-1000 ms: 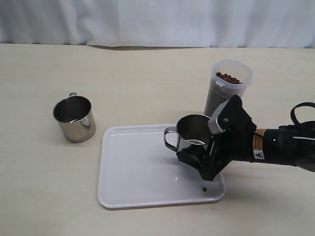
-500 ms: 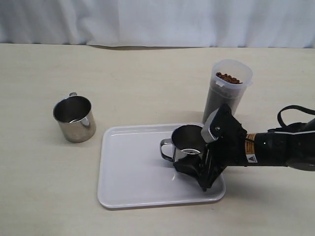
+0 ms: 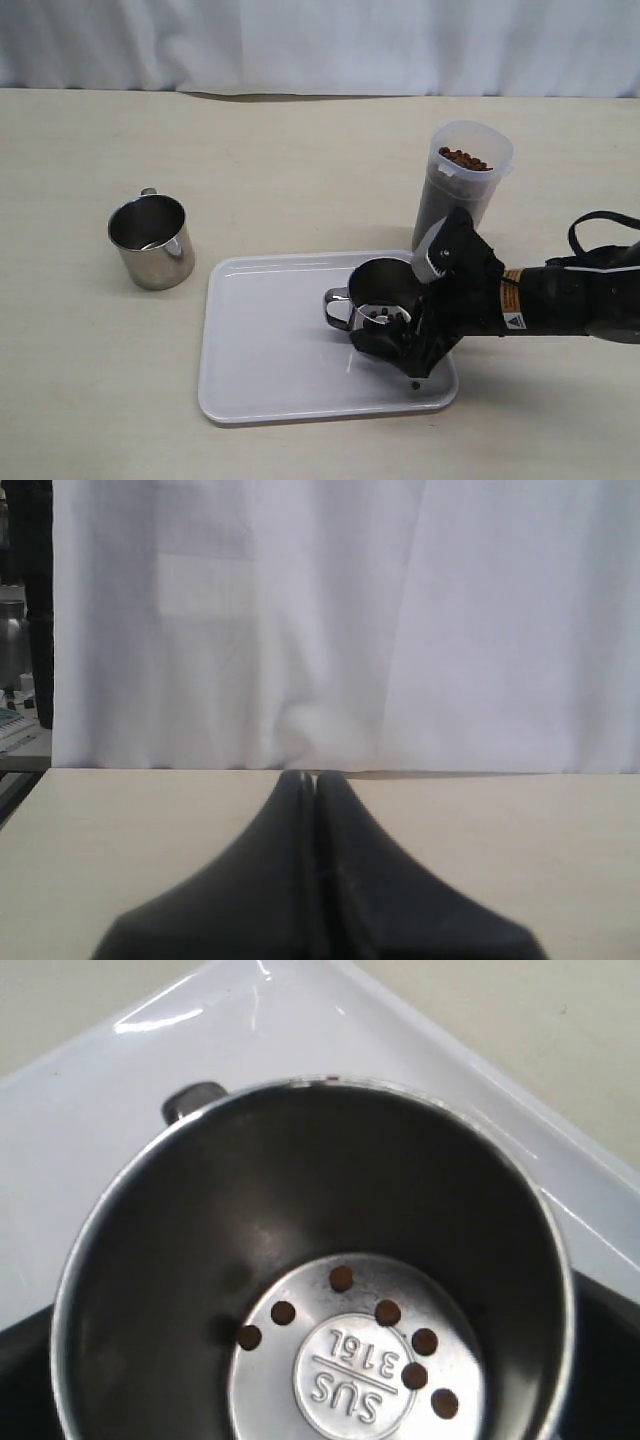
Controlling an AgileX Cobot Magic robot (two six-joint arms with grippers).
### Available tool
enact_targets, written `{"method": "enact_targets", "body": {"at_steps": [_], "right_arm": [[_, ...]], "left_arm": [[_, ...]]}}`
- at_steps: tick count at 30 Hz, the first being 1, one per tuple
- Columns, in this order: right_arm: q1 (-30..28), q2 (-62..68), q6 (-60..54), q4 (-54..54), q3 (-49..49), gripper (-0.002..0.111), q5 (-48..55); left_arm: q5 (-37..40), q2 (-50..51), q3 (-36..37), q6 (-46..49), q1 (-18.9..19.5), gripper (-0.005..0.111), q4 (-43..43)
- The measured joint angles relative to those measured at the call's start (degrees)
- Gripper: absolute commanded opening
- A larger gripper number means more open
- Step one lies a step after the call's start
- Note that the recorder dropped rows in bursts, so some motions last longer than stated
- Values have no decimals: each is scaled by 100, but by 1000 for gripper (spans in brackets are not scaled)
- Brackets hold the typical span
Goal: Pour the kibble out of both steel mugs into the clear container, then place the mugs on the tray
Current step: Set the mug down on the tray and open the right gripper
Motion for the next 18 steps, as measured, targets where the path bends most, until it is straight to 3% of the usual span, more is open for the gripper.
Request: {"method": "enact_targets", "body": {"at_steps": [6, 18], "right_arm": [[0, -495, 1002, -220, 0, 110, 433], [0, -1129, 2029, -2152, 0, 110, 164]], "left_arm": [[0, 0, 0, 0, 0, 0, 0], [0, 0, 0, 0, 0, 0, 0]]}}
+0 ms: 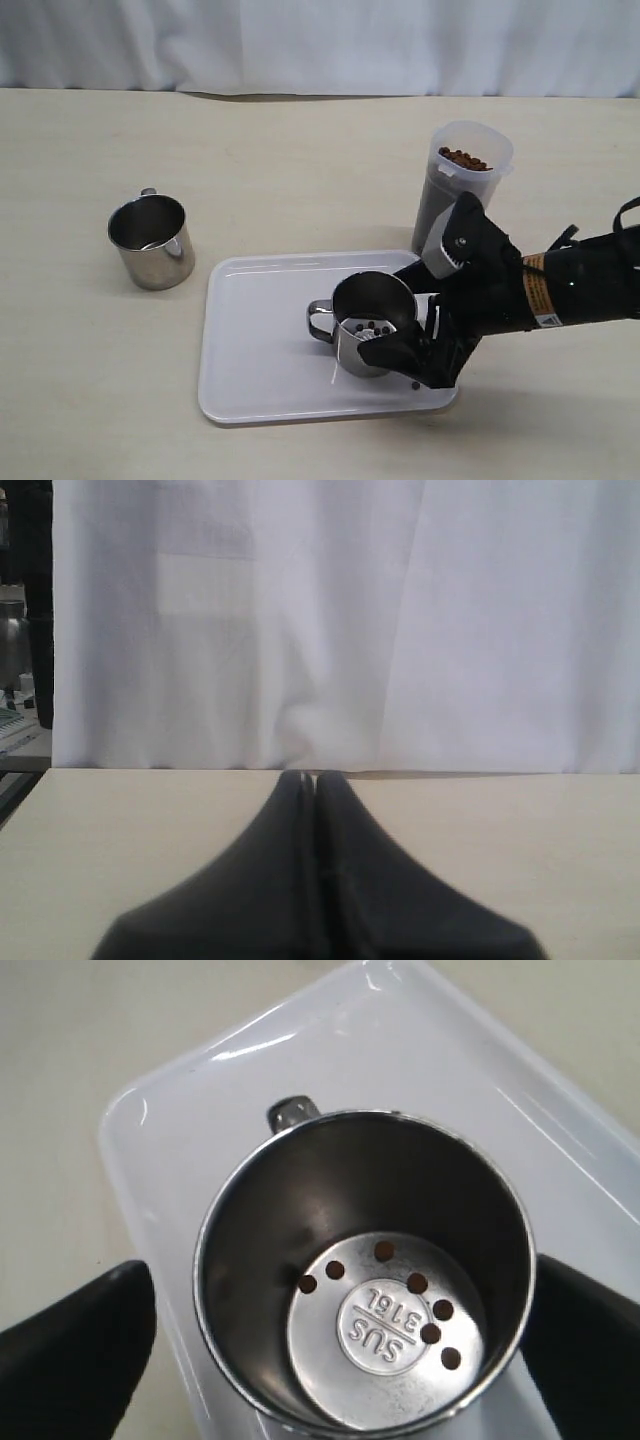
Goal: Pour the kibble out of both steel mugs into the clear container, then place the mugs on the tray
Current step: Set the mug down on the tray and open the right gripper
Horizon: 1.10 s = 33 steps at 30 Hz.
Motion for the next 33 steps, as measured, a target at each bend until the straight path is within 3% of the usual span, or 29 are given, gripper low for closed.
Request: {"method": "enact_targets", "body": {"at_steps": [10, 16, 22, 28, 33], "right_arm": [[0, -612, 671, -326, 10, 110, -2], [0, -1327, 1752, -1023, 10, 110, -161], [0, -1979, 2470, -1411, 10, 110, -1158], [0, -2194, 2510, -1433, 10, 110, -2340], [0, -2194, 2510, -1445, 10, 110, -2741]], "left_arm": [[0, 0, 0, 0, 0, 0, 0], [0, 0, 0, 0, 0, 0, 0], [0, 0, 0, 0, 0, 0, 0], [0, 0, 0, 0, 0, 0, 0], [0, 0, 0, 0, 0, 0, 0]]}}
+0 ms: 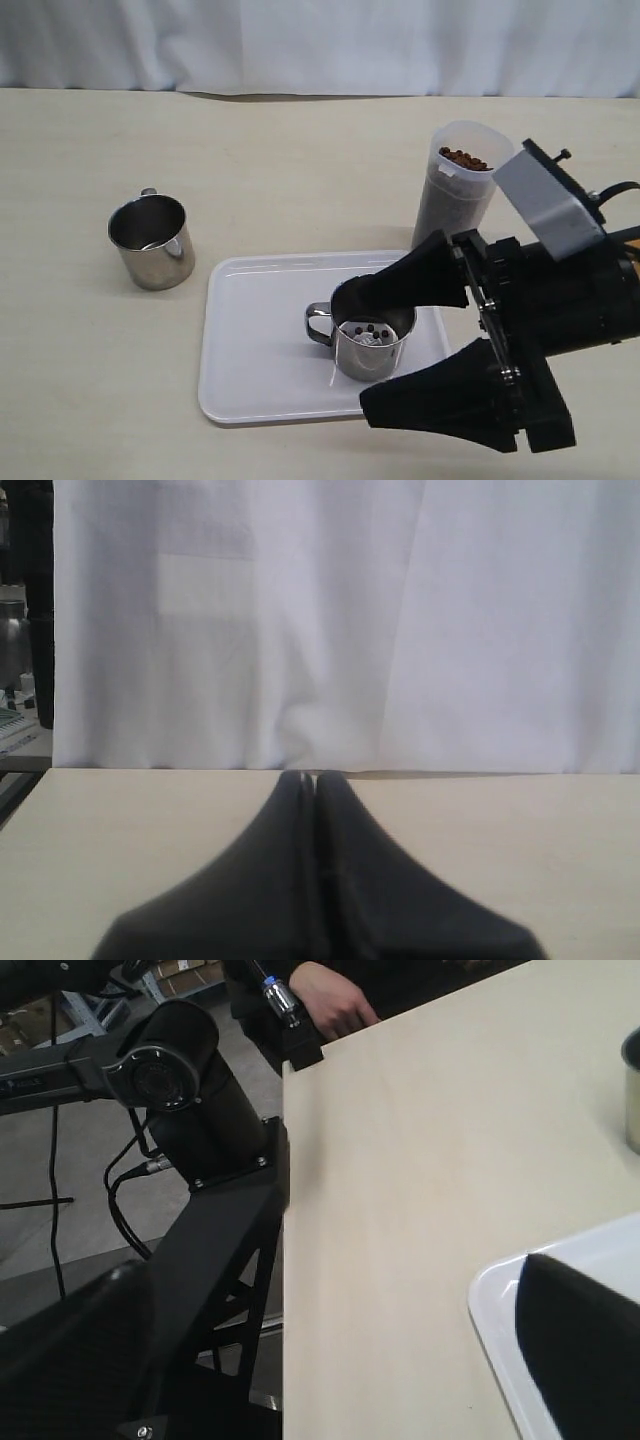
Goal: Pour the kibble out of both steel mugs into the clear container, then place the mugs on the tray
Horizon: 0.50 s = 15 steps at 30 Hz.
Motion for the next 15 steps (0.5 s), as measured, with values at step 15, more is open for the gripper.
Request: {"method": "enact_targets", "body": {"at_steps": [15], "right_arm": [[0, 0, 218, 118, 0, 101, -36]], "left_arm": [[0, 0, 0, 0, 0, 0, 0]]}}
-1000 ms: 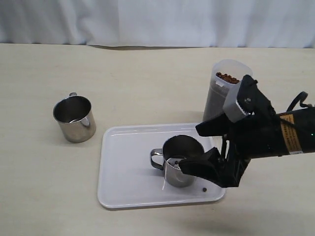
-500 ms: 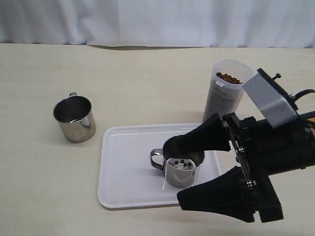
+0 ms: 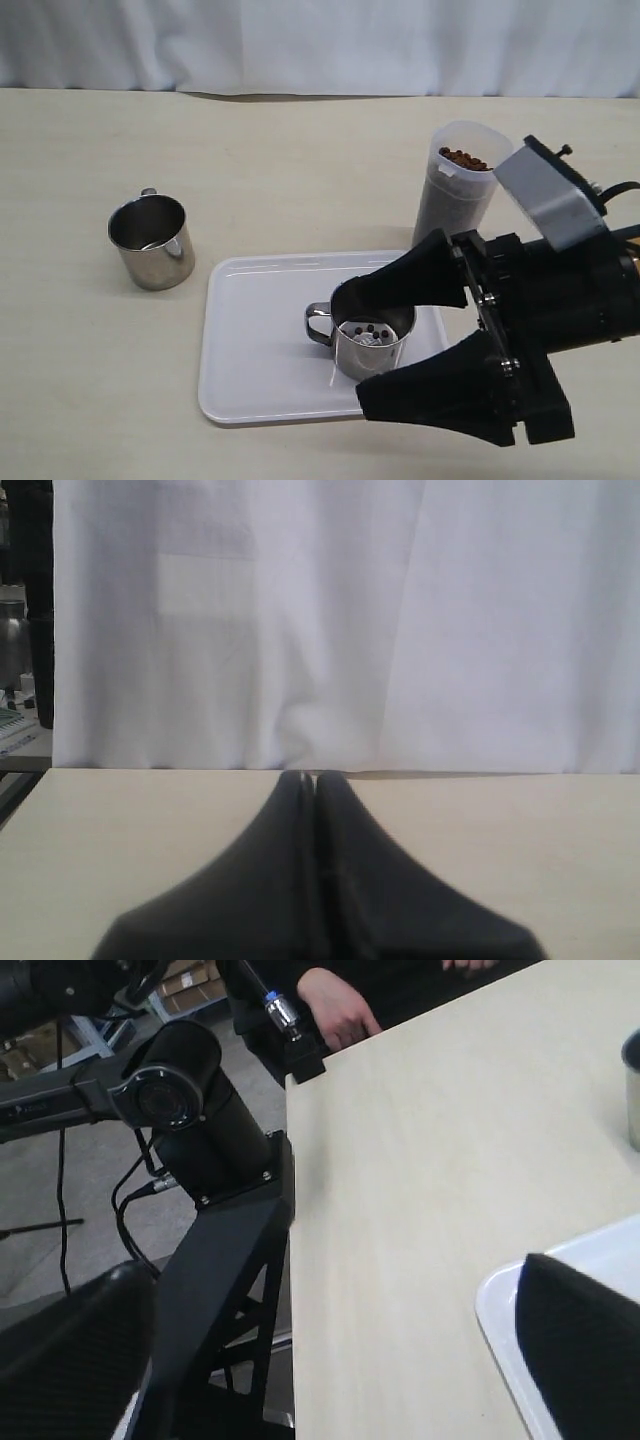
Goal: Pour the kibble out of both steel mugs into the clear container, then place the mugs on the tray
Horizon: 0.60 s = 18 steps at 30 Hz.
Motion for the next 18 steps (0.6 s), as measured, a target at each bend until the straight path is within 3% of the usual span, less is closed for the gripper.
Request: {"method": "enact_targets", "body": {"at_steps": [2, 6, 7, 12, 18], "right_arm": [[0, 0, 262, 155, 0, 79, 216], [0, 0, 496, 632, 0, 12, 721], [0, 0, 508, 770, 0, 6, 803], [0, 0, 497, 1415, 0, 6, 1098], [0, -421, 419, 1959, 22, 5, 3275]], "left_arm": [[0, 0, 0, 0, 0, 0, 0], [0, 0, 0, 0, 0, 0, 0], [0, 0, 0, 0, 0, 0, 0], [0, 0, 0, 0, 0, 0, 0], [0, 0, 0, 0, 0, 0, 0]]}}
